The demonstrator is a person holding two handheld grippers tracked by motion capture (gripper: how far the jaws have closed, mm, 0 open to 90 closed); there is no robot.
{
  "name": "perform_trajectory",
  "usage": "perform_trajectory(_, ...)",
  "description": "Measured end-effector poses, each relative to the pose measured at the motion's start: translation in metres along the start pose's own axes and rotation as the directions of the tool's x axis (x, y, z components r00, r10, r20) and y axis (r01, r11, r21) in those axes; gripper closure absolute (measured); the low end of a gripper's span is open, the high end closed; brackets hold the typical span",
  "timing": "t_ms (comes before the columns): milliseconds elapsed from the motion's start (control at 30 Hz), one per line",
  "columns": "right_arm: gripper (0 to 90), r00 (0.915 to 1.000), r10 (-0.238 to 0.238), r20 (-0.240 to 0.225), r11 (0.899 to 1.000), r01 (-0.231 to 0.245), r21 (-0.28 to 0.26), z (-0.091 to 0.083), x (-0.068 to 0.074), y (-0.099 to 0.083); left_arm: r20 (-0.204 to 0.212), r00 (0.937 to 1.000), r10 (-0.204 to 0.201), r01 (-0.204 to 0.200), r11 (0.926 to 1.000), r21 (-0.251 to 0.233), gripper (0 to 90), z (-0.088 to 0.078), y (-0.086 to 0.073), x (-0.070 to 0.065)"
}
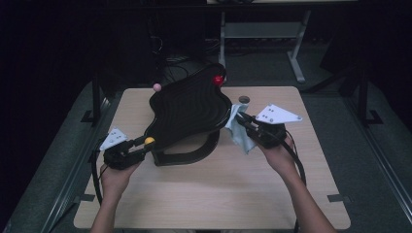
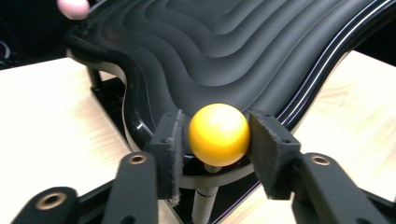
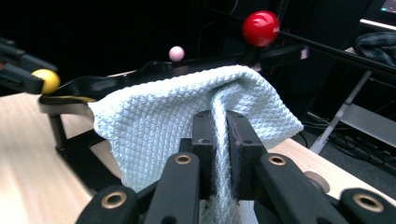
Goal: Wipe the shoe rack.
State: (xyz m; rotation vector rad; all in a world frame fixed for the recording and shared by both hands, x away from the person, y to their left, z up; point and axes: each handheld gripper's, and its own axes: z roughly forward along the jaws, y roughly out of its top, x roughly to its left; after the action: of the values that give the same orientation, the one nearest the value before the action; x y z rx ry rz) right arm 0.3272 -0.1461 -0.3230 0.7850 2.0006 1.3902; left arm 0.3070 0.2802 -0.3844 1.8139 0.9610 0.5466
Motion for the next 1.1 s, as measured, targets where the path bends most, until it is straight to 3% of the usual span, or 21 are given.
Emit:
perform_trajectory(133, 82.2, 0.9999, -0.009, -0.005, 1.000, 0.009, 0.013, 0.009, -0.008, 0.005, -0.022, 0.9995, -0.021, 0.021, 0.9998, 0.000, 59.4, -0.001, 0.000, 0.004)
perform_trajectory(333, 82.2, 0.9982, -0.016, -0.057, 1.000, 0.016, 0.007, 0.029, -0.014, 0.010, -0.049, 0.9978, -0.044, 0.044, 0.9990, -0.006, 59.6, -0.002, -0.001, 0.009)
perform_trajectory(500, 82.9, 0.9927, -0.019, -0.119, 1.000, 0.018, -0.007, 0.030, -0.013, 0.010, -0.040, 0.9989, -0.026, 0.026, 0.9996, 0.011, 60.0, -0.004, 0.001, 0.017)
perform_trajectory(767, 83.3, 0.9851, -0.039, -0.167, 0.999, 0.036, -0.020, 0.018, 0.000, 0.009, -0.007, 1.0000, 0.001, -0.001, 0.9999, 0.014, 60.4, -0.007, 0.000, 0.026)
perform_trajectory(1100, 83.4, 0.9766, -0.042, -0.211, 0.999, 0.035, -0.038, -0.024, 0.026, -0.001, 0.039, 0.9990, 0.021, -0.022, 0.9997, 0.013, 60.3, -0.005, 0.000, 0.021)
